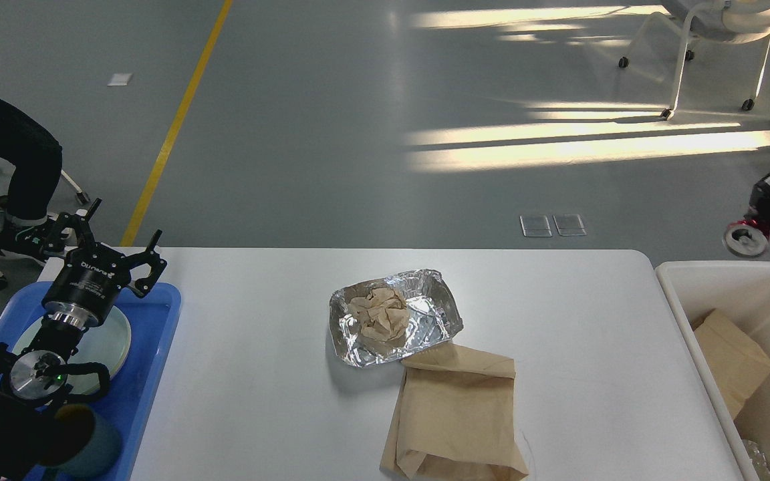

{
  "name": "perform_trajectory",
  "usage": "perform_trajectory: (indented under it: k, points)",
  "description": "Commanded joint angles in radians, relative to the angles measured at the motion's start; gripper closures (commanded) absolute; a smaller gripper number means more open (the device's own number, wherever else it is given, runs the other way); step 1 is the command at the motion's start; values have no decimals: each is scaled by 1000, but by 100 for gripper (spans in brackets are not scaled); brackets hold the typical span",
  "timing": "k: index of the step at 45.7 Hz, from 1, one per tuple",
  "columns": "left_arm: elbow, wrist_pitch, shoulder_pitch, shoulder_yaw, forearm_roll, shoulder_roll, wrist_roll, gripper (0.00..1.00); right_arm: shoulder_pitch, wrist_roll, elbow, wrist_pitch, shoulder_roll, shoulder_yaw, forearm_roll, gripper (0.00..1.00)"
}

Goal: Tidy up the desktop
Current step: 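Carry the red can into the white bin and release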

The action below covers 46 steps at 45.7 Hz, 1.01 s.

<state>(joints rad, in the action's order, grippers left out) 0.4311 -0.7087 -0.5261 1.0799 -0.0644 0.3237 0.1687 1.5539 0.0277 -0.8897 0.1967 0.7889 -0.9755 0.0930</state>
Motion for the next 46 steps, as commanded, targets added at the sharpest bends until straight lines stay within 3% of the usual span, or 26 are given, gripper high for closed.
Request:
perform_trajectory:
  k: [1, 6, 10, 12, 15, 16, 17, 31, 46]
  points:
    - [0, 0, 0, 0, 0, 0, 0, 4, -178, 0, 92, -48, -5, 29, -1, 99]
    - [0, 0, 0, 0, 0, 0, 0, 4, -317, -2, 155, -112, -40, 37, -2, 91]
    - [0, 0, 1, 0, 0, 0, 0, 4, -415, -2, 219, -157, -103, 29, -2, 76]
    - [0, 0, 1, 0, 0, 0, 0, 4, -460, -2, 259, -174, -129, 27, -2, 60]
    - [0, 0, 0, 0, 0, 0, 0, 4, -508, -2, 319, -198, -161, 29, -2, 24]
    - [0, 0, 0, 0, 0, 0, 0, 4, -523, -2, 339, -206, -171, 29, -2, 7]
    - [0, 0, 0, 0, 0, 0, 0, 4, -534, -2, 353, -210, -178, 31, -1, 0]
    - [0, 0, 0, 0, 0, 0, 0, 4, -514, -2, 342, -198, -208, 26, 2, 0]
    - [0, 0, 0, 0, 0, 0, 0, 4, -63, -3, 22, -115, -252, -178, 7, 0]
